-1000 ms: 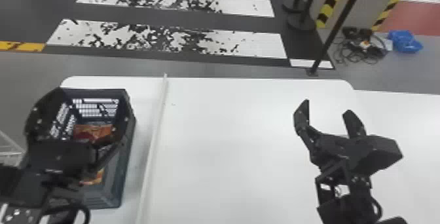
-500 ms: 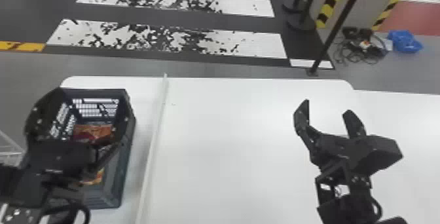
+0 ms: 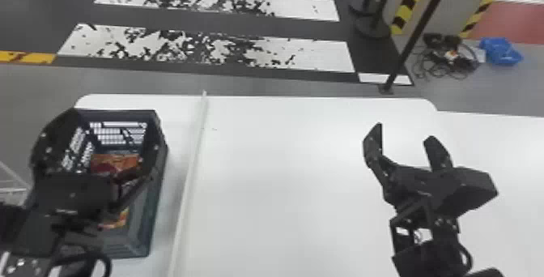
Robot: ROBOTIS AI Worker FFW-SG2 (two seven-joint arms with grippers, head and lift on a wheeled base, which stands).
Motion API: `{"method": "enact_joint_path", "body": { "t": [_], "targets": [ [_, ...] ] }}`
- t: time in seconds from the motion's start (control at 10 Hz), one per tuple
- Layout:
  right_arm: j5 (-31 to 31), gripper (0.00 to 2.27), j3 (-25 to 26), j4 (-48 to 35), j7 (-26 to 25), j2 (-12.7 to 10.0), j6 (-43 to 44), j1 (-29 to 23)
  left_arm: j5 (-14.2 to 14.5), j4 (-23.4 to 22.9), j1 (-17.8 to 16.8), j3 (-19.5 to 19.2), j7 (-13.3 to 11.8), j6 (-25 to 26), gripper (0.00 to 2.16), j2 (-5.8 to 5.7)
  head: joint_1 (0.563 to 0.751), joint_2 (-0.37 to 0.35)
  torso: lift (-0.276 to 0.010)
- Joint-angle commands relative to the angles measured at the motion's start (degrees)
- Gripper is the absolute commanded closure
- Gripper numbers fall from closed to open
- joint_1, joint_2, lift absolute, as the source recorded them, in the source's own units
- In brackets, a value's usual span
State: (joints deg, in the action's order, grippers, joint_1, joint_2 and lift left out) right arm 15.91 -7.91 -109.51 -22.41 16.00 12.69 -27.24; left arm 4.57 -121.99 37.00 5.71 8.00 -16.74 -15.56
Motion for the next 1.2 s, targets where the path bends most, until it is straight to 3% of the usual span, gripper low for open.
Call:
{"method": "enact_joint_path", "body": {
  "t": [0.0,1.1],
  "targets": [
    [0.0,0.0,0.0,0.0,0.0,0.0,0.0,0.0,0.0,0.0,0.0,0.0,0.0,0.0,0.0,0.0,0.695,-0.096,-0.029],
    [0.0,0.0,0.0,0.0,0.0,0.0,0.0,0.0,0.0,0.0,0.0,0.0,0.0,0.0,0.0,0.0,0.695,-0.096,-0.029]
  ]
}}
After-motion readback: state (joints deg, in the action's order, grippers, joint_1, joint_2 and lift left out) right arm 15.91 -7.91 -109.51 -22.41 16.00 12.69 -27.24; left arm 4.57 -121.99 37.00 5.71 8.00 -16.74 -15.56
